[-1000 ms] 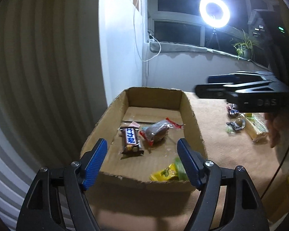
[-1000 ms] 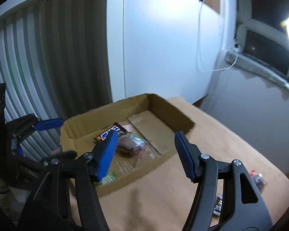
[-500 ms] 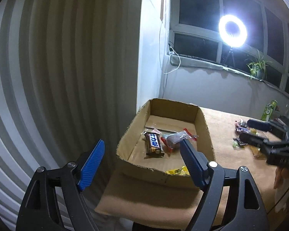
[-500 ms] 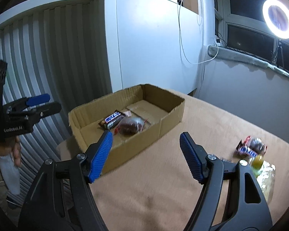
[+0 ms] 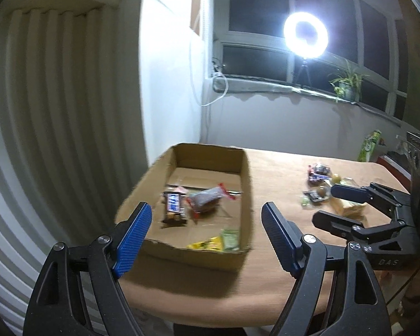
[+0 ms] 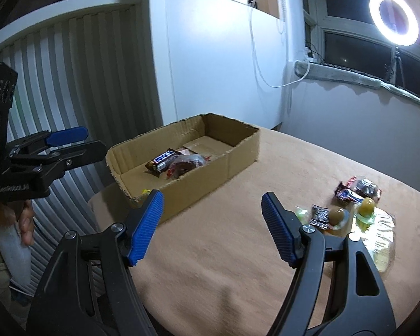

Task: Organize snacks
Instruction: 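Move both tools back toward the bagged bread loaf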

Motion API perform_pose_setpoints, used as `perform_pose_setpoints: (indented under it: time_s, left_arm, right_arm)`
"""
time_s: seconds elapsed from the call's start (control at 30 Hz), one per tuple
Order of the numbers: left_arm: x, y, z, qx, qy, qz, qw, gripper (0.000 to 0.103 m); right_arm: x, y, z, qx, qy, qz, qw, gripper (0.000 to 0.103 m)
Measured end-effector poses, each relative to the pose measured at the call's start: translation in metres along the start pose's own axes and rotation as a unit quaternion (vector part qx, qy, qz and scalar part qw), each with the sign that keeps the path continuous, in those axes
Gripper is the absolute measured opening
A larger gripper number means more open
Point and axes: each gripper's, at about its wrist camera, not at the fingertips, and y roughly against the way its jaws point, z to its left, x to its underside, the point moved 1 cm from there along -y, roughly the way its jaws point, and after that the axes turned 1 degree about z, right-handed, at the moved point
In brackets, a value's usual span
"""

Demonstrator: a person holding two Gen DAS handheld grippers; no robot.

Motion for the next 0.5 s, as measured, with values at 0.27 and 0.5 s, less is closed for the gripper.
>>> perform_pose_setpoints:
  time_s: [0.27,0.5]
  left_arm:
    - [0.001,-0.005,-0.051,0.051,-0.028,0.012,0.9983,0.081]
    - [0.009,-0.030,-0.102,0.107,-0.053,0.047,0.9918,0.081]
  right_arm:
    - [0.009,0.026,-0.060,0.046,-0.044,-0.008,0.998,0.081]
    - [0.028,0.041,-0.139,0.103,-0.101,0.013,0.989,0.085]
